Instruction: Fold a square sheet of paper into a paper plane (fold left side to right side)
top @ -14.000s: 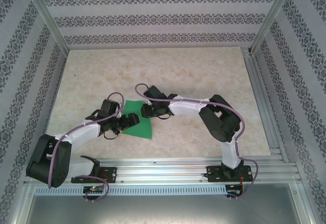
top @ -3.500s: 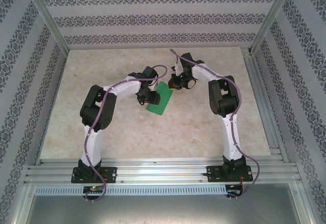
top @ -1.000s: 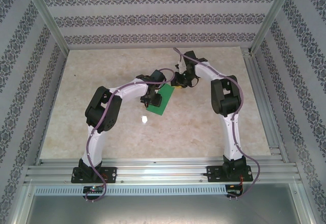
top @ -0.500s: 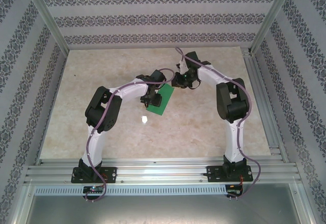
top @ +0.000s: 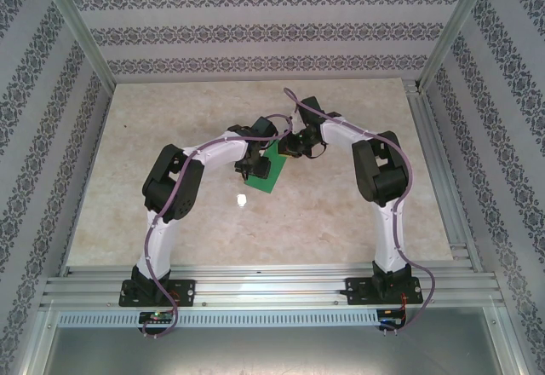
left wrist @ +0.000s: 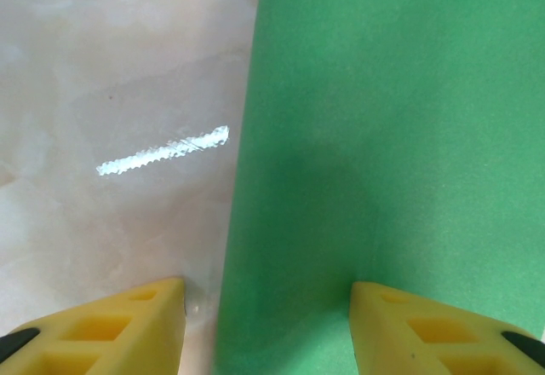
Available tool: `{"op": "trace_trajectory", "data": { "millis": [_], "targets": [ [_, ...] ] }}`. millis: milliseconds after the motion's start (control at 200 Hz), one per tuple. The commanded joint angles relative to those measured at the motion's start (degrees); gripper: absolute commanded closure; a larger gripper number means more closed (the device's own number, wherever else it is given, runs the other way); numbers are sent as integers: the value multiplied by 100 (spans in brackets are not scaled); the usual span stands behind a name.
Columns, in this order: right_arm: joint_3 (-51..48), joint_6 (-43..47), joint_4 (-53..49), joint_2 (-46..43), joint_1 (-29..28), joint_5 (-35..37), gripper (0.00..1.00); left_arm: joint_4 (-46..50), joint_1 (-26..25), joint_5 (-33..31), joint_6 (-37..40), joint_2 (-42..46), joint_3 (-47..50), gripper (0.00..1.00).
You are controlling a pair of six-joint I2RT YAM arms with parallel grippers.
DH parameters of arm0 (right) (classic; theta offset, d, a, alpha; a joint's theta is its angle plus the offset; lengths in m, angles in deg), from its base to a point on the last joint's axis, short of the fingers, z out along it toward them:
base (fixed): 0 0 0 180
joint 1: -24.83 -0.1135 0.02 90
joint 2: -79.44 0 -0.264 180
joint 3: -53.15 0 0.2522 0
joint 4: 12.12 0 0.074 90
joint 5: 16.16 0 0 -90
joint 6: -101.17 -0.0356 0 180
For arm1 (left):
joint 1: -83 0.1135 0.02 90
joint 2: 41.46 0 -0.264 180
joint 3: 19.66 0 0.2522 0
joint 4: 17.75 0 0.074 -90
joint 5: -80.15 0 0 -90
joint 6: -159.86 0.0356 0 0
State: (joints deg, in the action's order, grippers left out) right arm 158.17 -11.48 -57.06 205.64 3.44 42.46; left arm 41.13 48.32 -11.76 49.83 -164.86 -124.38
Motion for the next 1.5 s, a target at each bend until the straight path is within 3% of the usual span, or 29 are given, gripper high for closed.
{"op": "trace_trajectory", "data": {
  "millis": [0, 450, 644, 954, 1109, 1289, 1494],
  "targets": [
    [14, -19, 42, 207, -28, 64, 89, 278, -288, 683, -110, -783, 346, 47],
    [105, 247, -487, 449, -42, 734, 89, 246, -272, 786, -108, -508, 349, 42],
    [189, 310, -626, 477, -50, 805, 89, 176, -92, 970, -104, 179, 462, 35],
    [300, 353, -740, 533, -76, 887, 89, -273, 503, 1770, -120, 1402, 778, 28],
    [313, 363, -745, 529, -85, 910, 89, -386, 705, 1912, -185, 1451, 600, 36],
    [331, 365, -775, 545, -103, 936, 89, -802, 775, 2665, -280, 1095, 345, 59],
    [357, 377, -794, 548, -119, 969, 89, -1138, 777, 3178, -425, 615, 28, 73]
  ]
}}
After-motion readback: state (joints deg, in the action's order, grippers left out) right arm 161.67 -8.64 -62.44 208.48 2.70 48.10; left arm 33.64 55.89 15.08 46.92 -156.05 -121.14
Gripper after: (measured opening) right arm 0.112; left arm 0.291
